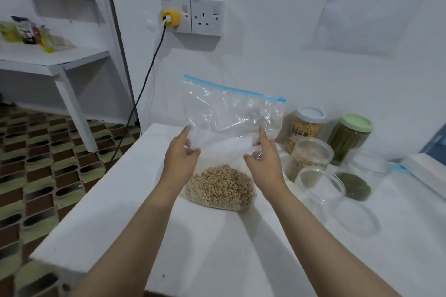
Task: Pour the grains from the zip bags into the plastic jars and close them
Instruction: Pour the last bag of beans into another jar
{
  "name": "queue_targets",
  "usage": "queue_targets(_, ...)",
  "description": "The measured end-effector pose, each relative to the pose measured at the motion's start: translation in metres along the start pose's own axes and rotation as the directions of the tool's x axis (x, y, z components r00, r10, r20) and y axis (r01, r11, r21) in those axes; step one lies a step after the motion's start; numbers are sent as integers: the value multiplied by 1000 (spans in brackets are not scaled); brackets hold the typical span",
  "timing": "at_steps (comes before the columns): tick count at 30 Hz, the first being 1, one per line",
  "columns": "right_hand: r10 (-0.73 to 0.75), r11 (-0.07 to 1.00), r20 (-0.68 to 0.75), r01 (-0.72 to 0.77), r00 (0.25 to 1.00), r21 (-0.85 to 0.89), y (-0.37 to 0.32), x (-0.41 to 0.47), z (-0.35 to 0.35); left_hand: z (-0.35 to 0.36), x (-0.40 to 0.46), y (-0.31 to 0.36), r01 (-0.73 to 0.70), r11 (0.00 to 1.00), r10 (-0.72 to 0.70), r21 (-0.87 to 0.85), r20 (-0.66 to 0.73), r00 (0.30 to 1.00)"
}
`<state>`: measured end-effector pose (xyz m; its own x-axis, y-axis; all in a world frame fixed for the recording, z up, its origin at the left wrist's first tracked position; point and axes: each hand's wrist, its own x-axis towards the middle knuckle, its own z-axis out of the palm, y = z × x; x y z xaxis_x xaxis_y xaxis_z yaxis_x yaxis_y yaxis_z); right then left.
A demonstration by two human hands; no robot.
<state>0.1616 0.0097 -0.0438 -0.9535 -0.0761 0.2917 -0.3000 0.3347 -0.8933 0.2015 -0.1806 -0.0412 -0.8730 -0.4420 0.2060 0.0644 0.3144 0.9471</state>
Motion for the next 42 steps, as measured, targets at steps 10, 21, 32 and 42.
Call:
queue_targets(10,-104,990,-39,107,994,86,-11,-120,-50,-17,-126,24,-16,999,15,-49,-36,999)
queue_targets(21,-212,965,-146,231,966,125,-11,-162,-56,-18,-174,9,-36,998,42,59,-100,994)
queue_targets(32,-241,865,-301,345,923,365,-60,-137,-65,-8,-173,37,-142,985,157,97,-178,971)
queue_targets(42,-339,832,-288,428,896,353,-82,-146,-82,25,-179,45,-277,942,315,190,-213,925)
